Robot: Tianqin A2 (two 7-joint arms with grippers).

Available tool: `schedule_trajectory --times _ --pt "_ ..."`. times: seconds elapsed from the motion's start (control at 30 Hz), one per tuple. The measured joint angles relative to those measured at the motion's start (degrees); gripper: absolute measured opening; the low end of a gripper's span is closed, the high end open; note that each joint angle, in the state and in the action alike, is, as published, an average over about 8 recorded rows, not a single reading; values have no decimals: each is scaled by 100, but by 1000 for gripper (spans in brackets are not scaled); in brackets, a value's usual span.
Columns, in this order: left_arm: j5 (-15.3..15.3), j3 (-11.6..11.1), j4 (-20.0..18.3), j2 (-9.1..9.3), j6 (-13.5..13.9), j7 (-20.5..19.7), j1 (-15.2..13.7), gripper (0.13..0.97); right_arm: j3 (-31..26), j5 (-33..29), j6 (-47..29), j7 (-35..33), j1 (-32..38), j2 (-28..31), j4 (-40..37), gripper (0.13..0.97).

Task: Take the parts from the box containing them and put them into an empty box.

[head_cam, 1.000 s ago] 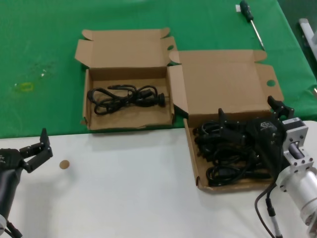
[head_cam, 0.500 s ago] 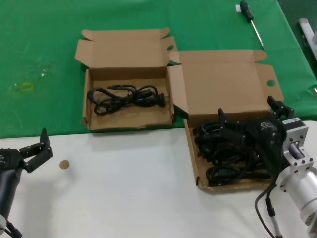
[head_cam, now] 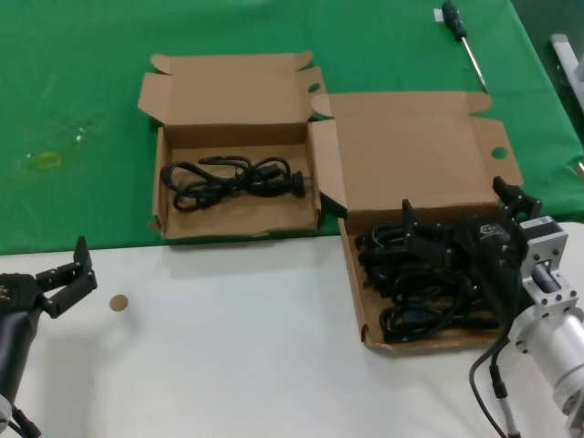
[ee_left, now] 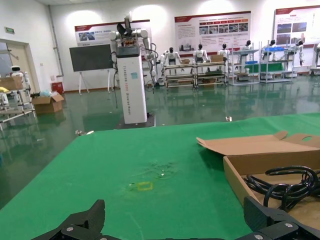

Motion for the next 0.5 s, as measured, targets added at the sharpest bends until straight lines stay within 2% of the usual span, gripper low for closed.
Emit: schedule_trajectory --times 0.5 --pt "0 0 0 0 0 0 0 966 0 0 0 0 0 0 0 966"
